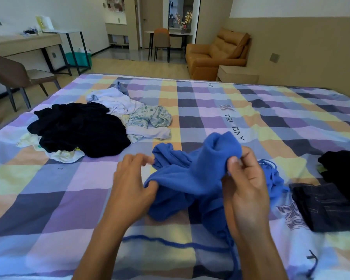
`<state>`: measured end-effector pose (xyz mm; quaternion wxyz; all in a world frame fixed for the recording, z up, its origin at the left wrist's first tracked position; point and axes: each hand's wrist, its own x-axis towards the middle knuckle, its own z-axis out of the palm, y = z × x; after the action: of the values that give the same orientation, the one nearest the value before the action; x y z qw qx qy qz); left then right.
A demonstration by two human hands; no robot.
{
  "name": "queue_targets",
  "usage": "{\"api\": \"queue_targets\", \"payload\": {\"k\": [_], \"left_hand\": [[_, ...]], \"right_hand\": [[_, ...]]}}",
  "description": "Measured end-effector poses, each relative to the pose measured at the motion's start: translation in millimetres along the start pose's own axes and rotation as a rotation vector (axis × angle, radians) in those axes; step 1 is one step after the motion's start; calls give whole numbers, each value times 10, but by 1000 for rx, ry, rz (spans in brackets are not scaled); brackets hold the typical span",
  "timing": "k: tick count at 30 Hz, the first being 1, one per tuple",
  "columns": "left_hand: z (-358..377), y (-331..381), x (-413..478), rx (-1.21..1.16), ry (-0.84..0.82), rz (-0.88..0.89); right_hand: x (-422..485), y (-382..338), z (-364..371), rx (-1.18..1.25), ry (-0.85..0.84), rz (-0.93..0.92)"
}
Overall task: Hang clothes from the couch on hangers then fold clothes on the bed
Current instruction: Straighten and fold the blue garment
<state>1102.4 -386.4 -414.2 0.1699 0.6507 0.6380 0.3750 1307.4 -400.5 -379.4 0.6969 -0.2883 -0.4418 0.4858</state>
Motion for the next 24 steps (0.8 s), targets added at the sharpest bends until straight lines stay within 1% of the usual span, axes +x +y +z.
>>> {"api": "queue_targets", "payload": {"k": [1,2,3,4,6,7,10,12,14,16,18,20,22,24], "left_hand": [[-71,196,-46,-207,49,29],[-130,390,-83,-429,56,35],[-171,547,-103,-608,24,35],[-197,662,-111,-696,-22,49],[-196,767,-117,-677,-105,94],[-185,784,-126,-641,-106,107],[-123,761,-143,-530,-12,114],[-82,762,-180,-526,19,102],[-64,743,-210,-578,-28,80],[-50,702,-222,-650,-55,44],[-45,667,-214,-715,14,-22],[-63,671,-196,-865,70,-132],[-89,723,-180,-1167,-1,-277],[-115,767,-158,-1468,-108,-383]], "right_hand": [[-14,41,22,-14,-18,-2],[-34,63,50,-23,-44,-1],[-54,87,58,-31,-85,-8],[-66,96,74,-47,-134,-7],[-88,95,89,-104,-218,-1],[-103,75,94,-130,-262,8],[-114,-19,105,-258,-323,-6],[-108,-74,109,-361,-350,-39],[-83,-76,96,-443,-307,-65],[-72,-51,71,-452,-257,-88],[-77,-23,40,-399,-177,-155],[-79,22,-6,-351,-73,-236],[-86,81,-42,-360,-46,-291],[-96,157,-87,-386,-80,-302]]}}
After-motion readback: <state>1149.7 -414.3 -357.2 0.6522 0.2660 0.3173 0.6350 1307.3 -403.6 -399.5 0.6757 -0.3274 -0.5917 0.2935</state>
